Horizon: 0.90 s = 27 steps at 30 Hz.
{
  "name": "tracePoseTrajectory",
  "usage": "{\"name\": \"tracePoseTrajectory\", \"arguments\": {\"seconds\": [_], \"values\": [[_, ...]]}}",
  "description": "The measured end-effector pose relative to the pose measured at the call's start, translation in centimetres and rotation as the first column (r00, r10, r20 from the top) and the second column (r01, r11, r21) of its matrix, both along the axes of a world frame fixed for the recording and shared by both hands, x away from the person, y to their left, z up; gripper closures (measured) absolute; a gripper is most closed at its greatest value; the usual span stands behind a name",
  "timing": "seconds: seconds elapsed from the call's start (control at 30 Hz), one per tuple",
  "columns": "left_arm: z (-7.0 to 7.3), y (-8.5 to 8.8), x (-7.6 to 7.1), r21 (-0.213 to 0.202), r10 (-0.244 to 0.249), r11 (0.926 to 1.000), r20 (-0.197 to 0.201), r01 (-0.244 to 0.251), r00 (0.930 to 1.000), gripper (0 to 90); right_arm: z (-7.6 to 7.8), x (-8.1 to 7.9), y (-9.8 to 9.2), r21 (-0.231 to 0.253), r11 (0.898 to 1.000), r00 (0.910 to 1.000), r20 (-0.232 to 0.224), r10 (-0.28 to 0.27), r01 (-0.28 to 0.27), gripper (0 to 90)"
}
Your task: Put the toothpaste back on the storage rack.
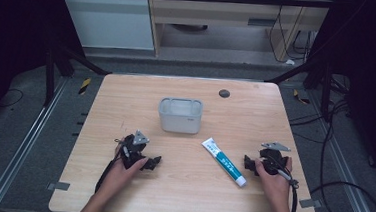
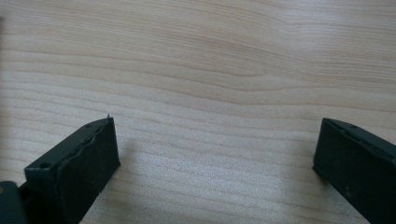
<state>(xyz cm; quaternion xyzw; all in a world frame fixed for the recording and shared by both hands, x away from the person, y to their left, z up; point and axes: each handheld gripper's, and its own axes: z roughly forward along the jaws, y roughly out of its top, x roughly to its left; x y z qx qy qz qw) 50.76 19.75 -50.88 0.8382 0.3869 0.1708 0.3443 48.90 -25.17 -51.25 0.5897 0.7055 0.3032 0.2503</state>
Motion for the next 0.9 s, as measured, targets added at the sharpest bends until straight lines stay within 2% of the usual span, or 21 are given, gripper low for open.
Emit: {"name": "tracePoseTrajectory", "arguments": {"seconds": [0.2, 0.27, 0.3, 0.37, 0.43, 0.47, 0.5, 0.53, 0.57, 0.63, 0.67, 0.7, 0.77, 0.83, 0.87, 0.9], "values": [[0.0, 0.0, 0.0, -0.001, -0.002, 1.0, 0.0, 0.002, 1.0, 0.0, 0.0, 0.1, -0.1, -0.004, 1.0, 0.9999, 0.003, 0.016, -0.016, 0.5], [0.0, 0.0, -0.1, -0.001, -0.002, 1.0, 0.0, 0.002, 1.0, 0.0, 0.1, 0.1, -0.1, 0.003, 1.0, 0.9998, -0.001, 0.019, -0.019, 3.9], [0.0, 0.0, -0.1, 0.0, -0.005, 1.0, 0.001, 0.005, 1.0, 0.0, 0.5, 0.0, 0.0, 0.002, 1.0, 0.9998, -0.007, 0.017, -0.017, 9.3], [0.0, 0.0, -0.2, 0.001, -0.005, 1.0, 0.001, 0.005, 1.0, 0.0, 1.0, -0.2, 0.2, 0.003, 1.0, 0.9997, -0.003, 0.025, -0.025, 10.5], [0.0, 0.0, -0.3, 0.0, -0.004, 1.0, 0.0, 0.004, 1.0, 0.0, 2.1, -0.4, 0.8, -0.026, 0.999, 0.9993, 0.002, 0.036, -0.036, 11.8], [0.0, 0.0, -0.3, 0.0, -0.004, 1.0, 0.0, 0.004, 1.0, 0.0, 2.1, -0.4, 0.8, -0.026, 0.999, 0.9993, 0.002, 0.036, -0.036, 11.8], [0.0, 0.0, -0.3, 0.0, -0.002, 1.0, 0.001, 0.002, 1.0, 0.0, 3.5, -0.5, 1.6, -0.029, 0.997, 0.9976, 0.023, 0.065, -0.064, 15.6], [0.0, 0.0, -0.3, 0.0, -0.002, 1.0, 0.001, 0.002, 1.0, 0.0, 3.5, -0.5, 1.6, -0.029, 0.997, 0.9976, 0.023, 0.065, -0.064, 15.6], [0.0, -0.1, -0.4, 0.002, 0.001, 1.0, 0.002, -0.001, 1.0, 0.0, 4.7, -0.7, 2.6, -0.043, 0.995, 0.9955, 0.032, 0.089, -0.087, 16.2], [0.0, -0.1, -0.4, 0.0, 0.0, 1.0, 0.0, 0.0, 1.0, 0.0, 5.1, -0.8, 3.0, -0.043, 0.994, 0.9945, 0.036, 0.099, -0.097, 17.2], [0.0, -0.1, -0.5, -0.001, -0.001, 1.0, 0.001, 0.001, 1.0, 0.0, 6.1, -1.1, 4.4, -0.04, 0.991, 0.991, 0.043, 0.127, -0.125, 19.5], [0.0, -0.1, -0.5, -0.002, 0.001, 1.0, 0.001, -0.001, 1.0, 0.0, 6.3, -1.2, 4.9, -0.042, 0.99, 0.9896, 0.038, 0.138, -0.137, 21.4], [0.0, -0.1, -0.5, -0.002, 0.004, 1.0, 0.0, -0.004, 1.0, 0.0, 7.0, -1.4, 6.4, -0.086, 0.981, 0.9848, 0.011, 0.173, -0.172, 23.4], [0.0, -0.2, -0.5, -0.001, 0.006, 1.0, 0.001, -0.006, 1.0, 0.0, 7.9, -1.6, 7.5, -0.108, 0.974, 0.98, -0.003, 0.199, -0.198, 29.0], [0.0, -0.2, -0.5, -0.001, 0.006, 1.0, 0.001, -0.006, 1.0, 0.0, 7.9, -1.6, 7.5, -0.108, 0.974, 0.98, -0.003, 0.199, -0.198, 29.0], [0.0, -0.1, -0.5, -0.002, 0.0, 1.0, 0.001, 0.0, 1.0, 0.0, 8.7, -1.7, 8.4, -0.105, 0.972, 0.9773, -0.023, 0.211, -0.212, 32.3]]}}
